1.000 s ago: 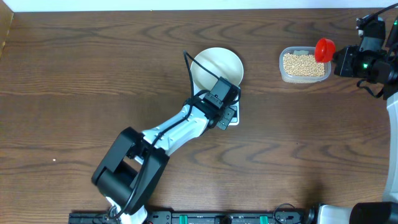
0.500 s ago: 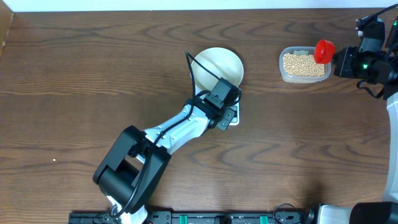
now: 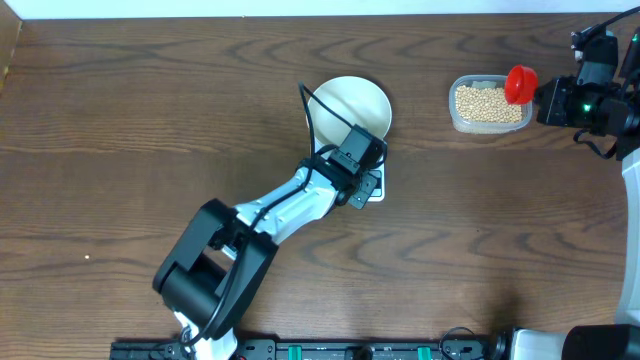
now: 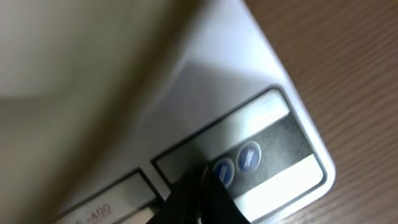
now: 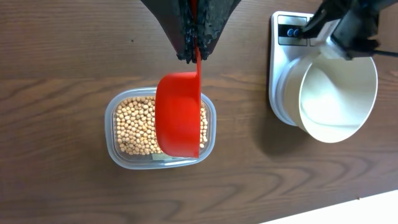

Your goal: Scoop item into bowl and weigh 50g on scale

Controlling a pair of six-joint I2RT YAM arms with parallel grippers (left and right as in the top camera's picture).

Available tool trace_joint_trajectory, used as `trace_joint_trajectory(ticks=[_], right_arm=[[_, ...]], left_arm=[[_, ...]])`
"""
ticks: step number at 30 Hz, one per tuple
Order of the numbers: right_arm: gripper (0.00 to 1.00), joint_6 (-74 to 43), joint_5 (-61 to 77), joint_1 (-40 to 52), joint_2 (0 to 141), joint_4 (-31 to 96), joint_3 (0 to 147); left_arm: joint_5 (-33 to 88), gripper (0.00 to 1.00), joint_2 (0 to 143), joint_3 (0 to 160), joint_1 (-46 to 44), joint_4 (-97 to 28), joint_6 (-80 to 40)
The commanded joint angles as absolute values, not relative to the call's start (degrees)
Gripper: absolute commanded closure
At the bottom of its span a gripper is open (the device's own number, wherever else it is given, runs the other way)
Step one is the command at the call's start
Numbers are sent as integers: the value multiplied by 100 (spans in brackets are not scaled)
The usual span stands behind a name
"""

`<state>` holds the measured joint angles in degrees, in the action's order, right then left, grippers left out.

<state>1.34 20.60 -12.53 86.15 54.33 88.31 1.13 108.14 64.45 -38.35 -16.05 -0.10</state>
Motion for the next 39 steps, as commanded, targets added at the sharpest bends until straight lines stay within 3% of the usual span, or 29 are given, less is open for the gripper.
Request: trace_joint_trajectory(ticks=[1, 24, 36, 39], right_arm=[[99, 246, 2112, -1267, 8589, 5463, 8803], [99, 292, 2112, -1267, 8589, 5500, 8803], [99, 292, 2110, -1267, 8589, 5463, 8803], [99, 292, 2110, -1267, 8589, 5441, 8803]], left_arm=[[-54, 92, 11113, 6396, -3804, -1737, 40], [-62, 93, 9854, 6410, -3800, -1710, 38], [-54, 93, 7808, 6410, -3590, -3151, 91], [429, 93, 7432, 6410, -3328, -3391, 539]])
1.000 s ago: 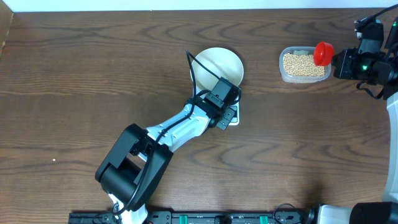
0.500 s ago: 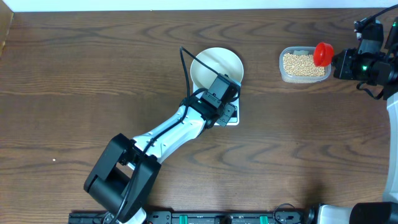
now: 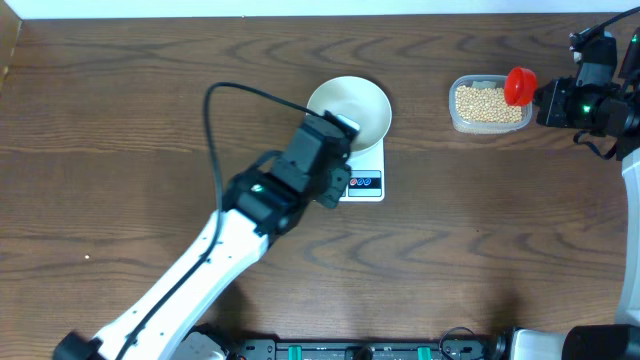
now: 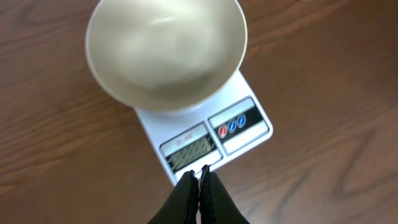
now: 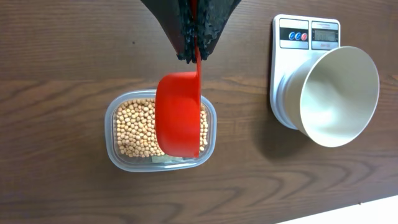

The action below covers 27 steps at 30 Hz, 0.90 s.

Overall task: Scoop item into bowl and weigh 50g on scale
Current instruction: 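Raise the left gripper and hold it beside the scale display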

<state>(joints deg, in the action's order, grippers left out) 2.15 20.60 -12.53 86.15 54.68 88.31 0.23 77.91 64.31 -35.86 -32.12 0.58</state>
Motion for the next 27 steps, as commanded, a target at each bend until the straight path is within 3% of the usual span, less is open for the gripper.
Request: trace_joint_trajectory(ticks=[1, 11, 14, 16, 17, 18, 19, 20, 27], right_arm=[[99, 292, 2110, -1267, 8589, 5424, 8803], [99, 290, 2112, -1267, 8589, 5415, 8803], [99, 290, 2112, -1267, 8589, 5404, 8803], [99, 290, 2112, -1267, 8589, 5402, 8803], [99, 290, 2112, -1267, 8589, 5404, 8803], [99, 287, 2112, -1267, 8589, 5404, 8803], [99, 287, 2112, -1267, 8589, 5404, 8803], [99, 287, 2115, -1267, 8589, 5404, 8803], [99, 290, 2112, -1267, 8589, 5411, 8803]], left_arm=[[738, 93, 7321, 6410, -3164, -3551, 735], [773, 92, 7297, 6410, -2534, -4239, 854], [773, 70, 7297, 6410, -2534, -4239, 854], [773, 46, 7297, 6410, -2534, -4239, 854], [773, 28, 7297, 6410, -2534, -4239, 854], [773, 19, 7297, 6410, -2534, -4239, 854], [773, 17, 7297, 6410, -2534, -4241, 854], [773, 4, 7297, 6410, -2534, -4241, 854], [773, 4, 7297, 6410, -2534, -4239, 854]])
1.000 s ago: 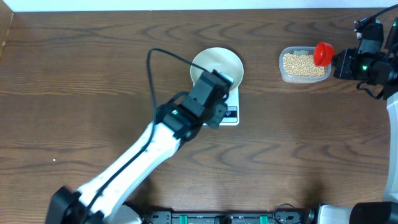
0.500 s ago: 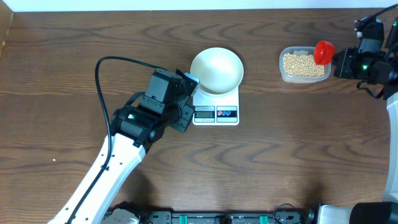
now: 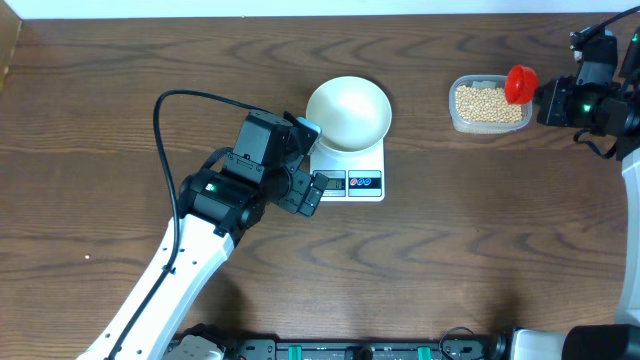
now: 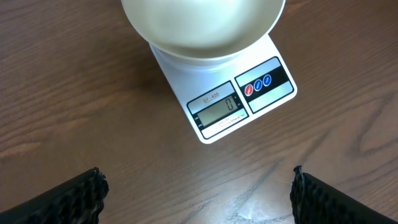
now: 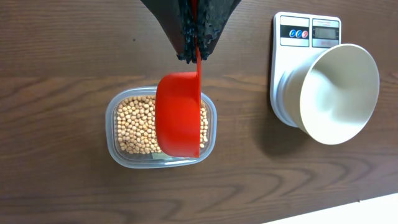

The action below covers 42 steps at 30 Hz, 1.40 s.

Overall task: Scoop item into bowl and weigh 50g on scale
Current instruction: 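Raise the left gripper and hold it beside the scale display, then dip the red scoop into the chickpea tub with the right gripper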

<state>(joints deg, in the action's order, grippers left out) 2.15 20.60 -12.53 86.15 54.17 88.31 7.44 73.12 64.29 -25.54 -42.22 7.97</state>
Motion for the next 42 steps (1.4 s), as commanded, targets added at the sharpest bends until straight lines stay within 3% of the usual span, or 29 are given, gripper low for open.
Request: trace_joint_trajectory(ticks=[1, 42], right_arm=[[99, 290, 2112, -1267, 8589, 5411, 8803], [99, 290, 2112, -1267, 8589, 5498, 8801]], left_arm=[[773, 3, 7297, 6410, -2534, -4239, 854], [773, 3, 7299, 6407, -2534, -4069, 854]])
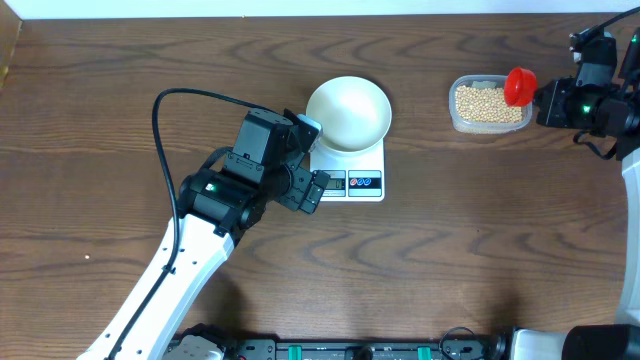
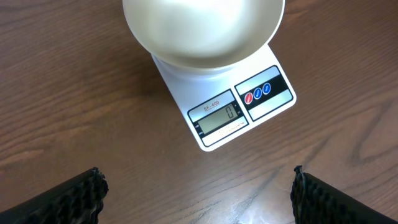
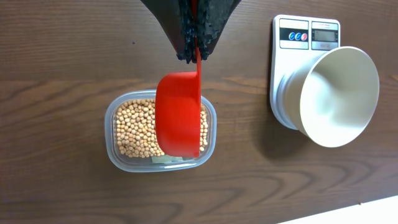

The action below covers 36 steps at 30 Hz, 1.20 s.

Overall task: Scoop item into bowl and weigh 50g on scale
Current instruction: 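Dip the red scoop into the chickpea tub with the right gripper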

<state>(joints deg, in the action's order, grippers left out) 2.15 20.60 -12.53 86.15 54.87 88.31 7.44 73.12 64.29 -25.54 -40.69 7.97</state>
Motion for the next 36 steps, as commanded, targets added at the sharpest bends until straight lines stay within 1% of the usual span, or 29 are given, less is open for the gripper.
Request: trace_joint_trajectory(ticks=[1, 13, 18, 22, 25, 30, 36], right_arm=[[99, 292, 2112, -1267, 8589, 5498, 8801], [99, 353, 2106, -1267, 8589, 5533, 8801], [99, 318, 1835, -1264, 8600, 5557, 8801], [99, 32, 1675, -1188, 8733, 5476, 8820], [99, -21, 1378, -1114, 8851, 5564, 9043], [99, -8, 812, -1081, 9347, 5922, 9679], [99, 648, 749, -919, 10298, 5966, 10022]], left_arm=[[773, 3, 7299, 6407, -2534, -4069, 854], [773, 3, 7299, 6407, -2534, -4069, 854], [773, 3, 7299, 6407, -2534, -4069, 854], [773, 3, 7299, 6407, -2534, -4069, 854], [773, 3, 7299, 6407, -2534, -4069, 854], [773, 3, 7299, 6407, -2534, -4069, 854], [773, 3, 7299, 6407, -2534, -4069, 854]])
